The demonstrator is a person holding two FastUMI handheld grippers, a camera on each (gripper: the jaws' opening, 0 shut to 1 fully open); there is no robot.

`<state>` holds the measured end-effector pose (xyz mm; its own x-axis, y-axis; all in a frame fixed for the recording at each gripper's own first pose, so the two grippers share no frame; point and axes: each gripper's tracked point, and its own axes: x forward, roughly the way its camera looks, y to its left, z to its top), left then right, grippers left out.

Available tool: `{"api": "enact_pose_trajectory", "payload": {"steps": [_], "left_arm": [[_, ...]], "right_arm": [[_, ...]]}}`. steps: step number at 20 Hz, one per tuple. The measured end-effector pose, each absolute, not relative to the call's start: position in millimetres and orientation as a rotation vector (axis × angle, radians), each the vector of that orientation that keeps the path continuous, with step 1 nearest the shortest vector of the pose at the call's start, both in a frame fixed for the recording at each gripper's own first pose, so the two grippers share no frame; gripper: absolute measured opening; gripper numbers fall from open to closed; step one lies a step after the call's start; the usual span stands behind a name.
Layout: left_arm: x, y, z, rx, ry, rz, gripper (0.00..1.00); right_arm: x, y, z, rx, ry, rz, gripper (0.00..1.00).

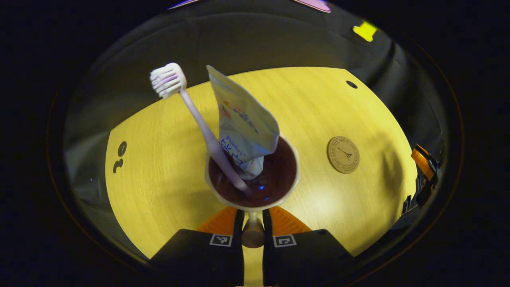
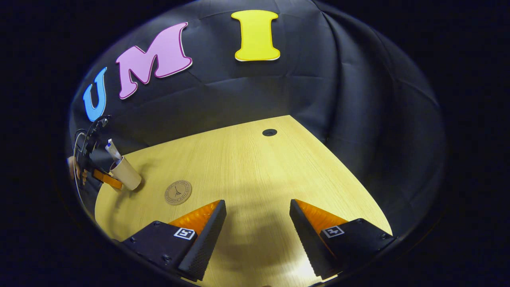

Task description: Put the toothbrush and toothpaste on the desktop into the cup, then pick up the cup and place it on the coaster on the desktop.

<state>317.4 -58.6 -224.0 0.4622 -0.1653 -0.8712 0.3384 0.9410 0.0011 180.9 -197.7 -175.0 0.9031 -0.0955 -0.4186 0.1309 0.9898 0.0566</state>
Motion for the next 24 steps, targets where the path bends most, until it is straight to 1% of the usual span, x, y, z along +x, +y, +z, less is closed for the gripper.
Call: {"api": "enact_pose_trajectory", "payload": {"steps": [7,14,18,24], "left_arm": [[321,-140,-197,0.245,1.007,-0.439,0.23],[320,-212,-200,0.321,1.012,-0.556,0.23],[320,-240,-215,0.346,1.039,-0.576,0.23],[322,-251,-233,0.371,1.051,-0.562,0.23]], "right_arm": [[165,-213,-155,0.043,0.376,-0.132,0.98],[144,-240,-150,0.090,0.349,-0.190,0.98],[131,-253,-155,0.106,0.350,-0.221,0.98],[118,-264,-163,0.129,0.363,-0.241,0.98]]}}
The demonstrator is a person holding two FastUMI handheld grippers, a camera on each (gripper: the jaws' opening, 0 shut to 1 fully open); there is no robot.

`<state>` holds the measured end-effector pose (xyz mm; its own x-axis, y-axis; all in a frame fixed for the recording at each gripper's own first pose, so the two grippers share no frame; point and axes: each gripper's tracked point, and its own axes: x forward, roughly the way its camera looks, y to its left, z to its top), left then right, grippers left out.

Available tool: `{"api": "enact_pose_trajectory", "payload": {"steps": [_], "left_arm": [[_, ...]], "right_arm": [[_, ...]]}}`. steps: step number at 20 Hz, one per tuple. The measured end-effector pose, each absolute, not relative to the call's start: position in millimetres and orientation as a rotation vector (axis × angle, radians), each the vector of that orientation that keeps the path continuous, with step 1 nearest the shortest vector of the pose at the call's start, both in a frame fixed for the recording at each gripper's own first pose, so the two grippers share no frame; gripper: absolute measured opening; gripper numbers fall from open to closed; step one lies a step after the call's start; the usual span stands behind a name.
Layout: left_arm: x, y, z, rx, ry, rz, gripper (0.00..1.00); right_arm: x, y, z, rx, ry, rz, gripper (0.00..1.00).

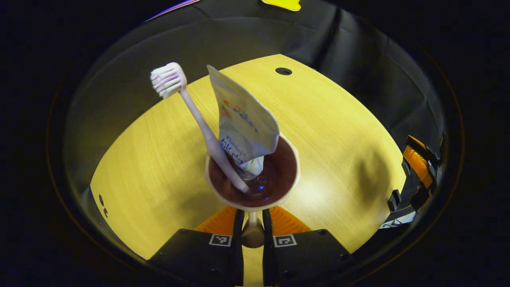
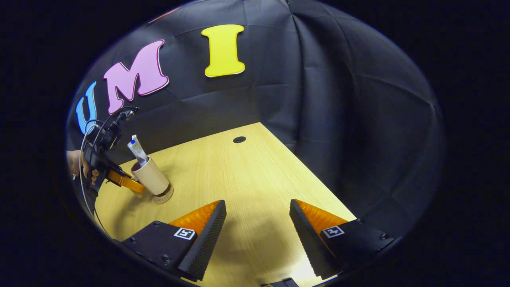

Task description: Put the toothbrush and toothpaste on the desktop into the cup, then pick up the cup and place it on the coaster on the desktop.

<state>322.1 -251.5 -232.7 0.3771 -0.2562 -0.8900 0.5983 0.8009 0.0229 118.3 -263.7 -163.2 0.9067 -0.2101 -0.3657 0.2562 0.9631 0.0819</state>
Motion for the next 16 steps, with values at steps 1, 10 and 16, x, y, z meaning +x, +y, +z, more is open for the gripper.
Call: {"api": "enact_pose_trajectory", "payload": {"steps": [1,10,16], "left_arm": [[322,-252,-237,0.377,1.057,-0.551,0.24],[319,-255,-248,0.370,1.072,-0.522,0.30],[305,-257,-227,0.309,1.019,-0.521,0.58]], "right_arm": [[118,-264,-163,0.133,0.363,-0.240,0.98],[108,-259,-172,0.146,0.374,-0.226,0.98],[100,-253,-164,0.137,0.361,-0.219,0.99]]}}
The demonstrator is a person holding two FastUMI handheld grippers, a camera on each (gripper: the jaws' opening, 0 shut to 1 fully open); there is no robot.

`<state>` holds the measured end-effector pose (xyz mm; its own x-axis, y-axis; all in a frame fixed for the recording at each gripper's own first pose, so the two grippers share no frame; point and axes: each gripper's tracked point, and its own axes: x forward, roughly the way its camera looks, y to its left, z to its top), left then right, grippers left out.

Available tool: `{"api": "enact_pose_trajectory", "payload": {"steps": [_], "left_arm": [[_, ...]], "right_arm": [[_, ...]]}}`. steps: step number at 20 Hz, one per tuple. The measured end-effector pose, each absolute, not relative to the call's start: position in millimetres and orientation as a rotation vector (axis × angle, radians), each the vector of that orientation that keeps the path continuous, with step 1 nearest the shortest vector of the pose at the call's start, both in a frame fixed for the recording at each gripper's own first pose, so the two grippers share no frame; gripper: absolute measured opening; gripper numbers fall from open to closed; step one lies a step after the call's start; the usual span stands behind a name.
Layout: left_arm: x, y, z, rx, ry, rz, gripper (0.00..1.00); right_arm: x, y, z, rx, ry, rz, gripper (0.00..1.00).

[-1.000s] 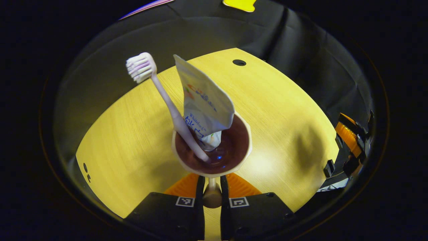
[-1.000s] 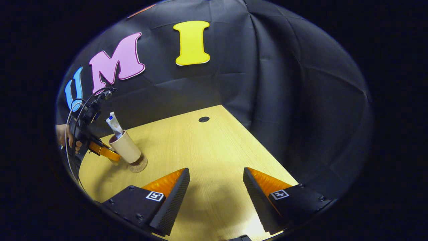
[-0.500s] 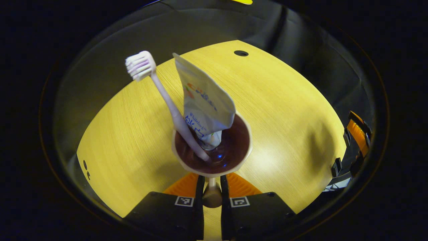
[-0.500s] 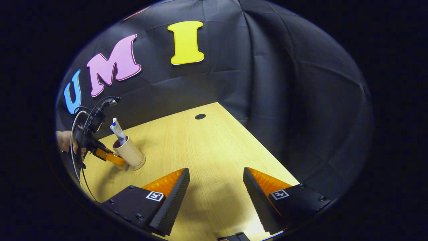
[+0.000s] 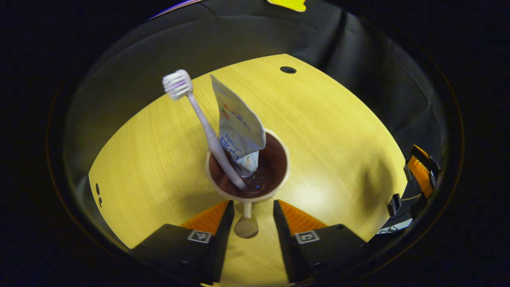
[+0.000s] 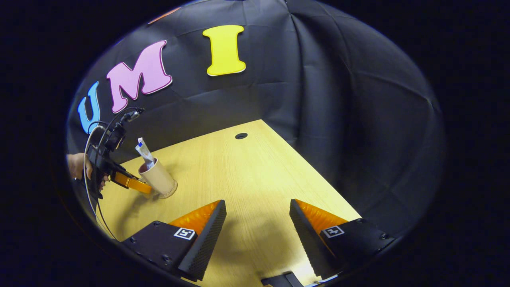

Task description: Put the toothbrush and toothpaste on the desktop into the cup, then pick up the cup and place it on the coaster on the desktop.

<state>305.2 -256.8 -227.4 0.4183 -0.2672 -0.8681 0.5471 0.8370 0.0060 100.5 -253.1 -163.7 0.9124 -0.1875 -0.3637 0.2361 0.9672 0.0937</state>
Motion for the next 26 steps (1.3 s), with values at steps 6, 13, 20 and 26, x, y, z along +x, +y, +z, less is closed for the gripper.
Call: {"api": "enact_pose_trajectory", "payload": {"steps": [6,13,20,26], "left_arm": [[288,-235,-178,0.248,0.872,-0.458,1.00],[240,-195,-97,0.165,0.647,-0.387,1.00],[150,-134,-35,0.057,0.435,-0.243,0.99],[55,-93,-29,-0.085,0.307,-0.155,1.00]], "right_arm": [[94,-234,-131,0.090,0.308,-0.186,0.98],[73,-192,-77,0.070,0.248,-0.121,0.98],[37,-134,-30,0.036,0.187,-0.038,0.98],[-12,-83,-33,-0.003,0.188,0.043,0.98]]}}
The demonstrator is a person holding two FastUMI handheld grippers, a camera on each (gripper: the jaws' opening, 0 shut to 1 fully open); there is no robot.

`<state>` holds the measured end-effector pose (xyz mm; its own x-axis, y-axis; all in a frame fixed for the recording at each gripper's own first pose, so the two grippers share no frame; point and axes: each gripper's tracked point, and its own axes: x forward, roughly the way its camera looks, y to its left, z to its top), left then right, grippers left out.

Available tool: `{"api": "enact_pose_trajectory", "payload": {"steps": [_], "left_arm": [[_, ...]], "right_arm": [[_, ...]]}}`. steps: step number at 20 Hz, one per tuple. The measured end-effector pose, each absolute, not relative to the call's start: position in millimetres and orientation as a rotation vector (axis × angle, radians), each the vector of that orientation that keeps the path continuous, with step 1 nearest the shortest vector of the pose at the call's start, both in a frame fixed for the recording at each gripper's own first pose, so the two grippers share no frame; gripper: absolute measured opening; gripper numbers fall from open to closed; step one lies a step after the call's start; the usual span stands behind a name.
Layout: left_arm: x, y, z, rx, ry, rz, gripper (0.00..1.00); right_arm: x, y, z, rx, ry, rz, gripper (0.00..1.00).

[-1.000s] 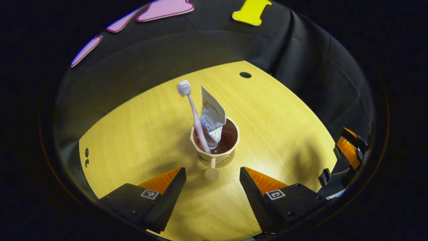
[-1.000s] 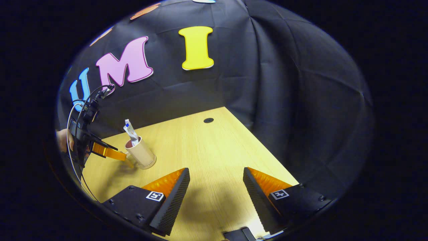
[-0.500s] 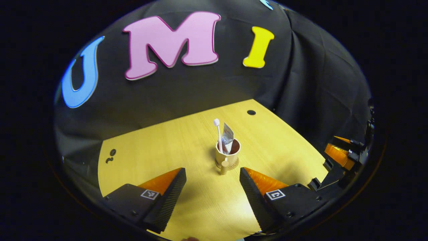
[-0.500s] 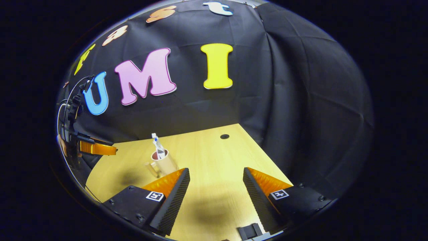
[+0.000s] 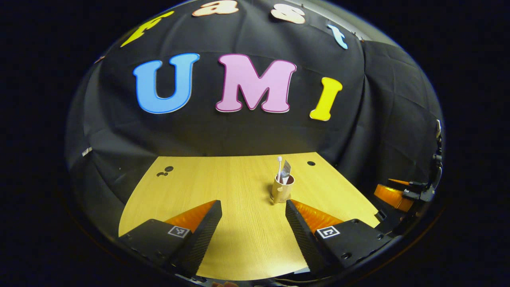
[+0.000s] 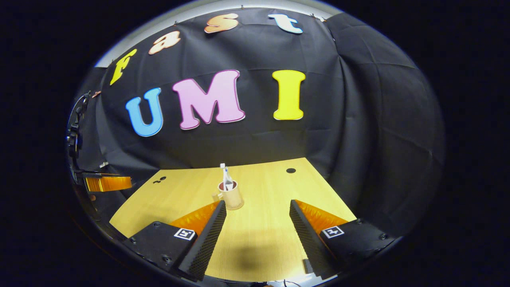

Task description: Put the toothbrush and toothpaste on the desktop into the cup, then pick up the cup and place it on the coaster on the desktop.

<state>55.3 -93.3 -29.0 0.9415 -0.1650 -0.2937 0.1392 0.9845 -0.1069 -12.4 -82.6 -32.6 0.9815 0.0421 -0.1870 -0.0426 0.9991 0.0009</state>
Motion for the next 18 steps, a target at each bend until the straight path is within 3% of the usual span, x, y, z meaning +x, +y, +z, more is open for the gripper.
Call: {"api": "enact_pose_trajectory", "payload": {"steps": [11,18], "left_arm": [[-64,-64,-39,-0.126,0.029,-0.041,0.98],[-104,-72,-67,-0.142,0.078,-0.026,0.97]], "right_arm": [[-83,-37,-66,-0.043,0.229,0.116,0.98],[-102,-31,-68,-0.054,0.216,0.120,0.98]]}}
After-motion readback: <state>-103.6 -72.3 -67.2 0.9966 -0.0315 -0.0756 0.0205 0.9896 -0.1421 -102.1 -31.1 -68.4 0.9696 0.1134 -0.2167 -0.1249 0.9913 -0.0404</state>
